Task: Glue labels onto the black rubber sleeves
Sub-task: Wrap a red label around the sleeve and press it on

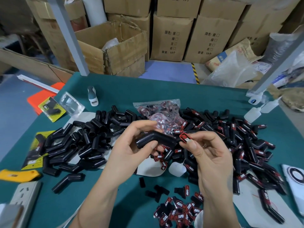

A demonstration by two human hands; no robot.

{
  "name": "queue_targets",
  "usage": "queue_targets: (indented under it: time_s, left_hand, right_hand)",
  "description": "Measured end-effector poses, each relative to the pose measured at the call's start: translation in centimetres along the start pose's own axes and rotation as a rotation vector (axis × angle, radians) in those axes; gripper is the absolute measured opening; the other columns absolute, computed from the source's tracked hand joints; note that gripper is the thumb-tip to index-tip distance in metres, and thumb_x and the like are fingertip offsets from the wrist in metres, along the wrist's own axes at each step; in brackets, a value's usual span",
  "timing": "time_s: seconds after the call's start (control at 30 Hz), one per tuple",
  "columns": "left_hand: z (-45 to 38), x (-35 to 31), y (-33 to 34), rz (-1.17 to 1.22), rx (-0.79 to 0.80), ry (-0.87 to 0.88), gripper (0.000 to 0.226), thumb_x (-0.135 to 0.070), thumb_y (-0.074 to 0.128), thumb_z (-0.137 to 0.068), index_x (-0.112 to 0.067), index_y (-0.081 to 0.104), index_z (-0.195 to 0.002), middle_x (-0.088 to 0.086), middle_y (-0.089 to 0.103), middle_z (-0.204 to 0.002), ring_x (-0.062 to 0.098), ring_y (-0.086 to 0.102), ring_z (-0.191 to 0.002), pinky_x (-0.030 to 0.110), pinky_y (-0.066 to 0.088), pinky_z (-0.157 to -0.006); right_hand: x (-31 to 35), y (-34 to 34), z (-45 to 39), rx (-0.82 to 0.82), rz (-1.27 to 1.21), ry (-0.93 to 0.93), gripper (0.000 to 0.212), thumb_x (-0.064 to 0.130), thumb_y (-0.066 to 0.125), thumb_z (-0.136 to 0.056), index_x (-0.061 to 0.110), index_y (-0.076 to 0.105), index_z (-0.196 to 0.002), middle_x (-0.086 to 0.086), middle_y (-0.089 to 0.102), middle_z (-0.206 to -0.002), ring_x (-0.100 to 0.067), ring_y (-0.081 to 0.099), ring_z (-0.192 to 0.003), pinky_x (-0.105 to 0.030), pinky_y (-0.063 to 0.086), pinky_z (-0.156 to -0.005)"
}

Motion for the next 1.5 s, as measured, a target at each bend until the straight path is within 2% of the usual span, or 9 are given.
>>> queue_targets:
  time_s: [0.17,0.3,0.43,0.57,0.77,0.93,1.1,1.27,1.5]
  left_hand:
    - [-0.1,0.0,-0.3,-0.113,-0.014,0.044,0.026,-0.012,0.072,-0.096,-0.03,0.07,-0.114,0.007,0.07,-0.119,0.021,0.072,-0.102,0.034,0.062,-0.084]
    - [-0.2,-0.2,-0.1,-0.129,0.043,0.095,0.025,-0.014,0.067,-0.099,-0.03,0.072,-0.118,0.002,0.069,-0.121,0.022,0.07,-0.112,0.035,0.06,-0.089]
    - [-0.4,0.2,-0.1,-0.057,0.028,0.074,0.037,-0.012,0.064,-0.1,-0.03,0.062,-0.133,0.005,0.067,-0.121,0.02,0.07,-0.11,0.03,0.06,-0.09]
    - [-0.5,0.2,-0.3,-0.131,0.021,0.104,0.059,-0.003,0.059,-0.104,-0.031,0.04,-0.153,0.004,0.07,-0.126,0.015,0.066,-0.112,0.021,0.052,-0.094]
    - [-1.0,0.5,-0.1,0.042,0.04,0.121,0.057,-0.017,0.056,-0.108,-0.037,0.036,-0.158,0.014,0.066,-0.132,0.02,0.067,-0.086,0.033,0.059,-0.069]
    - [-0.8,0.8,0.5,0.227,0.143,0.084,0.063,-0.027,0.062,-0.107,-0.039,0.032,-0.161,0.019,0.062,-0.132,0.03,0.066,-0.09,0.035,0.058,-0.066]
    - [-0.5,0.7,0.5,0.166,0.201,0.084,0.068,-0.032,0.064,-0.106,-0.042,0.028,-0.162,0.014,0.062,-0.131,0.028,0.068,-0.086,0.039,0.058,-0.067]
    - [-0.2,0.1,0.8,0.095,0.277,0.106,0.068,-0.024,0.058,-0.109,-0.041,0.022,-0.165,0.01,0.061,-0.13,0.023,0.066,-0.097,0.034,0.061,-0.074]
    - [-0.1,0.3,0.5,-0.009,0.247,0.101,0.069,-0.032,0.059,-0.109,-0.044,0.02,-0.165,0.007,0.062,-0.129,0.024,0.063,-0.105,0.035,0.059,-0.081]
  right_hand:
    - [0.3,0.1,-0.1,0.034,0.035,-0.047,0.013,0.034,0.08,-0.092,0.023,0.074,-0.097,-0.004,0.07,-0.104,-0.028,0.069,-0.106,-0.041,0.058,-0.093]
    - [-0.2,0.3,0.0,0.042,0.021,0.016,0.017,0.037,0.081,-0.089,0.025,0.074,-0.099,-0.005,0.072,-0.101,-0.025,0.07,-0.101,-0.03,0.057,-0.091]
    - [-1.3,0.9,0.2,0.056,-0.017,0.121,0.034,0.046,0.083,-0.086,0.022,0.076,-0.11,-0.001,0.073,-0.098,-0.026,0.069,-0.098,-0.04,0.057,-0.097]
    - [-1.9,0.9,0.0,0.053,-0.051,0.2,0.035,0.048,0.087,-0.081,0.021,0.075,-0.1,-0.012,0.073,-0.096,-0.036,0.071,-0.096,-0.046,0.058,-0.098]
    - [-2.1,1.6,-0.2,0.1,-0.091,0.238,0.036,0.052,0.089,-0.075,0.023,0.075,-0.09,0.0,0.07,-0.087,-0.021,0.069,-0.088,-0.035,0.06,-0.089]
    - [-2.1,2.8,0.5,0.217,-0.14,0.312,0.038,0.051,0.091,-0.074,0.02,0.071,-0.085,-0.007,0.066,-0.084,-0.017,0.06,-0.076,-0.024,0.053,-0.075]
    - [-1.6,3.1,0.7,0.25,-0.084,0.299,0.035,0.051,0.09,-0.075,0.022,0.072,-0.083,-0.004,0.067,-0.081,-0.019,0.059,-0.078,-0.026,0.051,-0.076]
    - [-1.7,3.0,0.9,0.278,-0.059,0.297,0.033,0.041,0.089,-0.079,0.014,0.07,-0.086,-0.03,0.065,-0.086,-0.05,0.058,-0.081,-0.061,0.048,-0.081]
    - [-1.5,3.2,0.7,0.281,-0.011,0.284,0.032,0.047,0.089,-0.076,0.02,0.073,-0.084,-0.008,0.068,-0.083,-0.021,0.062,-0.083,-0.029,0.052,-0.079]
Point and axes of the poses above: each hand's wrist, its own z-axis away from the middle knuckle, its own y-axis out of the palm, x = y × z, the point moved 6 cm from there along -z, towards the middle knuckle
